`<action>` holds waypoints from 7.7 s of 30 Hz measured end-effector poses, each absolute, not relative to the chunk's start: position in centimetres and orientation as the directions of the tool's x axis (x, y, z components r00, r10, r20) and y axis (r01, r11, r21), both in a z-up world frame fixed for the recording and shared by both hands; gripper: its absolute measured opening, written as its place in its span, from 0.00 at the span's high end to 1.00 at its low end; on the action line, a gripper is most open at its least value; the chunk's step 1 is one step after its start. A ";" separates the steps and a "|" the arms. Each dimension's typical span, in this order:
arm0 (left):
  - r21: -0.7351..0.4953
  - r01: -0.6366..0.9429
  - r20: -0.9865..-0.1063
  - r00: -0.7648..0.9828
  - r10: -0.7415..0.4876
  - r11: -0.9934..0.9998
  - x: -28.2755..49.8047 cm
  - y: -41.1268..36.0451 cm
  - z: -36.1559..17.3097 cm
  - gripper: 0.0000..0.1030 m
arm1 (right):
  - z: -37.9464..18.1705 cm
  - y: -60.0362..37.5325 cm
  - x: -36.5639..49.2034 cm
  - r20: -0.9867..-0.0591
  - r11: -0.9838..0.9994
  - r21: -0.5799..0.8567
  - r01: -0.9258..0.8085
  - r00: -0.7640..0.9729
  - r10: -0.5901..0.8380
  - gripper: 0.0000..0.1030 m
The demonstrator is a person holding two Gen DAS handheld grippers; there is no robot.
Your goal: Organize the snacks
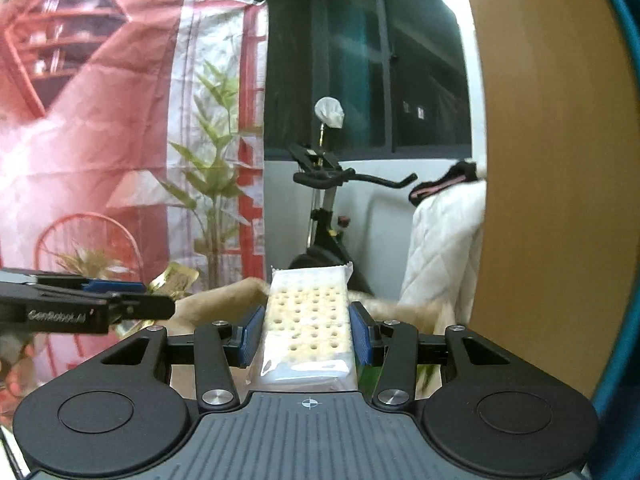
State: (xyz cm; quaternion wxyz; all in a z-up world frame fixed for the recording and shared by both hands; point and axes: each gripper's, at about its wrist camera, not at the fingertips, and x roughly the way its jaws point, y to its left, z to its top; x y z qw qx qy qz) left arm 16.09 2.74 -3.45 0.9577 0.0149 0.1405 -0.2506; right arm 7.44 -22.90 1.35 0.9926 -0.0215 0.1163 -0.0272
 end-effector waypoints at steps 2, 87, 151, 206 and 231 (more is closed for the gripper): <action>-0.050 0.474 -0.296 0.834 -0.467 0.879 18.1 2.3 -3.2 0.47 | 2.2 -23.6 10.4 -0.257 0.997 -0.060 0.057 0.964 -0.071 0.59; -0.315 0.442 -0.683 0.509 -0.524 0.840 20.9 13.4 -21.0 0.47 | -20.0 -4.8 16.1 -0.729 0.979 0.080 -0.185 0.659 0.184 0.50; -0.126 0.572 -0.423 0.708 -0.565 0.811 22.4 -0.7 -4.4 0.48 | -1.7 -19.5 17.1 -0.439 0.986 -0.133 -0.103 0.898 0.035 0.56; 0.051 0.298 -0.258 0.926 -0.276 0.953 1.0 5.4 4.5 0.05 | 6.7 -13.9 -4.1 -0.277 0.979 0.052 0.198 0.944 -0.176 0.01; 0.034 0.241 -0.245 0.943 -0.226 0.970 -0.2 5.1 4.4 0.05 | 6.6 -13.6 -4.5 -0.285 0.970 0.048 0.237 0.934 -0.214 0.01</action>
